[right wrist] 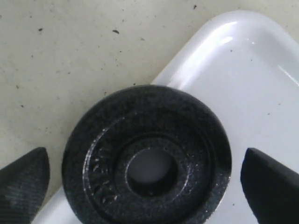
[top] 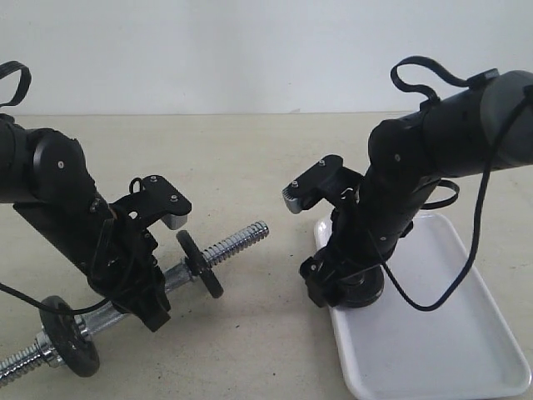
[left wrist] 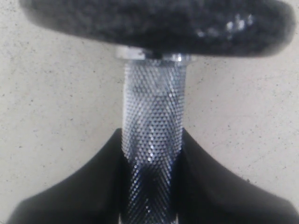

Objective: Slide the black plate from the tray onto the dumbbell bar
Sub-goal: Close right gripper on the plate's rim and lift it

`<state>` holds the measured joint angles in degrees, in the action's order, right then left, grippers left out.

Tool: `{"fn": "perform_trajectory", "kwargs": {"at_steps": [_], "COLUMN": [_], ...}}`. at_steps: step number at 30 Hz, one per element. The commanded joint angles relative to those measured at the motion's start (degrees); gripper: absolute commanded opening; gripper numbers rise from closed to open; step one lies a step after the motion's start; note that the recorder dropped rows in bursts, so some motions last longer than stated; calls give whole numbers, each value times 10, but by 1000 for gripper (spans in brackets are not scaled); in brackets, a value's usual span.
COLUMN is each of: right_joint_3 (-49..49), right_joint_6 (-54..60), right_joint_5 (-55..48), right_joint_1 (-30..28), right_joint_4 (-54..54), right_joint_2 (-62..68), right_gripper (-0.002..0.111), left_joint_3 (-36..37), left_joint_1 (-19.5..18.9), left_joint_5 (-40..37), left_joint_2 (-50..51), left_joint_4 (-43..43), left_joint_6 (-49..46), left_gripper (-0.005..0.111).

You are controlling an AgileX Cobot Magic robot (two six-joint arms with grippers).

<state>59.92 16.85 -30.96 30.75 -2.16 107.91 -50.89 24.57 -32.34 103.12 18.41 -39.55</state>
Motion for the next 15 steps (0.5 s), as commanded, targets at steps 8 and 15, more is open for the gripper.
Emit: {"fn": "perform_trajectory", "kwargs": {"at_steps": [8,15], "right_joint_3": [1,1], "right_joint_6": [-2,-4], "right_joint_5": [-7,7], "right_joint_1": [1,1], "right_joint_4": [-1,-14], "right_joint_2": [15,15], "right_gripper": [105,105], "left_joint_3": [2,2], "left_joint_1": [1,1], "left_joint_5": [-20,-20], "left_joint_2": [-9,-9], "left_joint_4": [2,6], "left_joint_6": [0,0], "left_gripper": [4,4]}}
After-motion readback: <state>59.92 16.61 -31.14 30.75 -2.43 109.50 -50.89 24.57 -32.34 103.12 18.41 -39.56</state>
